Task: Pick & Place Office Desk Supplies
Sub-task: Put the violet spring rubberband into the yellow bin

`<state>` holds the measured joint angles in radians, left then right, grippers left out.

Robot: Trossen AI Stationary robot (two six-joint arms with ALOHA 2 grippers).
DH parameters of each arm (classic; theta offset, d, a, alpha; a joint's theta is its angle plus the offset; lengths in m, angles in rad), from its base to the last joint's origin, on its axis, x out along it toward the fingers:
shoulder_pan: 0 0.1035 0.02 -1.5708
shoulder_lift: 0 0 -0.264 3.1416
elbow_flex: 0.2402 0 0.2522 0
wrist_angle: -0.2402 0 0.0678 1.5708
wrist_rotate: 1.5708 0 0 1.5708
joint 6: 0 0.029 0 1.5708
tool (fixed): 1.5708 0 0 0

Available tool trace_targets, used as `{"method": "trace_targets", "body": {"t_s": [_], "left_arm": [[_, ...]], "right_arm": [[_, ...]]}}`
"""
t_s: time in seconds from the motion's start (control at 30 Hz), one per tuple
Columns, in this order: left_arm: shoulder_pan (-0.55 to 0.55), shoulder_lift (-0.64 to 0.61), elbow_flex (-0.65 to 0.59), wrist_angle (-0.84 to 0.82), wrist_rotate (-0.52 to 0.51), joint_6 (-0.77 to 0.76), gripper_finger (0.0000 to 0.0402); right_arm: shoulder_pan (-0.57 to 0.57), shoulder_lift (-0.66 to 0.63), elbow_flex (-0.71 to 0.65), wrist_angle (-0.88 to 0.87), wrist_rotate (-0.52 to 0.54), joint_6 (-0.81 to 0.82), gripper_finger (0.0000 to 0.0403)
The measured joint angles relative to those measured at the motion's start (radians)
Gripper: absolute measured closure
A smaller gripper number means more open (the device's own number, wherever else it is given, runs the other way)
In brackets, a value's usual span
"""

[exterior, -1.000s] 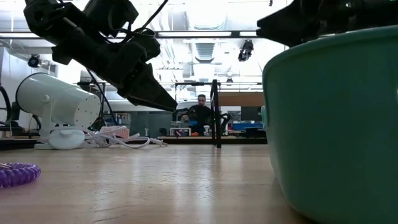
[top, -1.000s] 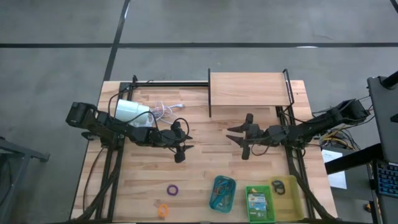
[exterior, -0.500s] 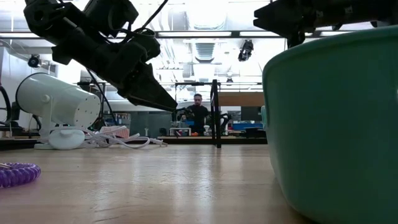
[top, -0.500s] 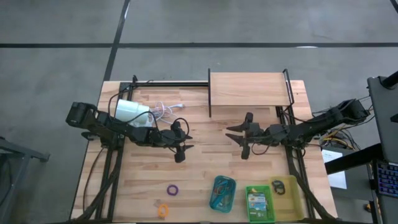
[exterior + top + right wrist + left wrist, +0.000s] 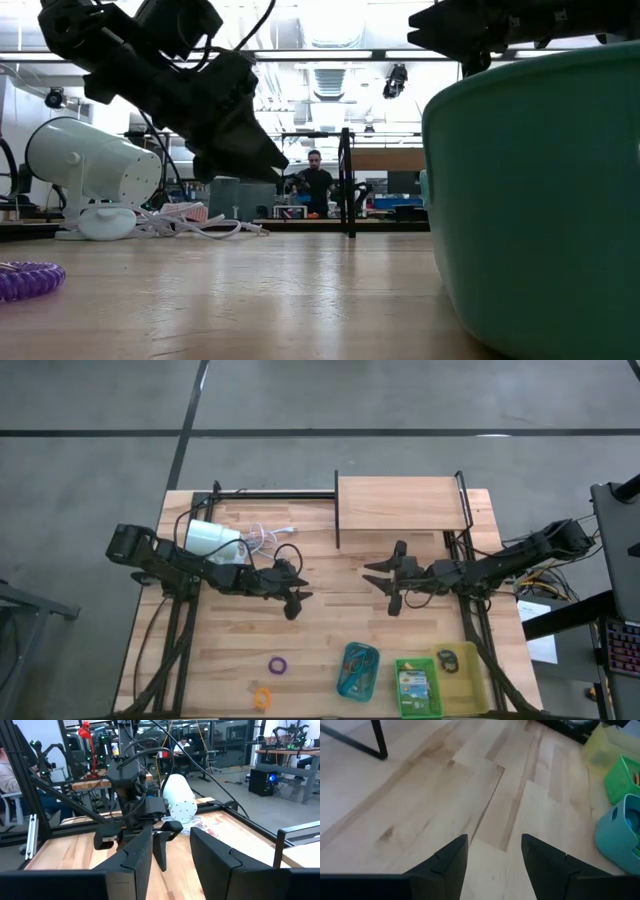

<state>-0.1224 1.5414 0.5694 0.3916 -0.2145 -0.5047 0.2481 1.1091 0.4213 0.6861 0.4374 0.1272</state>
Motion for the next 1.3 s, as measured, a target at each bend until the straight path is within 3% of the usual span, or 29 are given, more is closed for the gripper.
{"method": "trace_targets", "body": {"t_s": [0.13, 0.23, 0.33, 0.47, 0.7, 0.83, 1.0, 1.3], "left_arm": [[-0.003, -0.029, 0.034, -0.142, 0.035, 0.031, 0.0211], [-0.045, -0.045, 0.139, -0.467, 0.022, -0.032, 0.0211], [-0.105, -0.038, 0.275, -0.783, -0.069, -0.146, 0.0211], [-0.189, -0.030, 0.433, -0.998, -0.114, -0.222, 0.0211], [-0.291, -0.029, 0.561, -1.099, -0.081, -0.349, 0.0211], [-0.321, -0.028, 0.541, -1.161, -0.041, -0.491, 0.0211], [-0.342, -0.004, 0.500, -1.266, 0.090, -0.711, 0.0211], [-0.357, 0.018, 0.457, -1.250, 0.264, -0.877, 0.0211]], "right_arm": [[0.000, 0.000, 0.000, -0.001, 0.000, 0.000, 0.0275], [0.000, 0.000, 0.000, -0.001, 0.000, 0.001, 0.0280], [0.000, 0.000, -0.001, -0.001, 0.000, 0.000, 0.0284], [0.000, 0.000, -0.001, -0.001, 0.000, 0.000, 0.0289], [0.000, 0.000, -0.001, -0.001, 0.000, 0.001, 0.0290], [0.000, 0.000, -0.001, -0.001, 0.000, 0.001, 0.0285], [0.000, 0.000, -0.001, -0.001, 0.000, 0.001, 0.0279], [0.000, 0.000, -0.001, -0.001, 0.000, 0.003, 0.0273]]}}
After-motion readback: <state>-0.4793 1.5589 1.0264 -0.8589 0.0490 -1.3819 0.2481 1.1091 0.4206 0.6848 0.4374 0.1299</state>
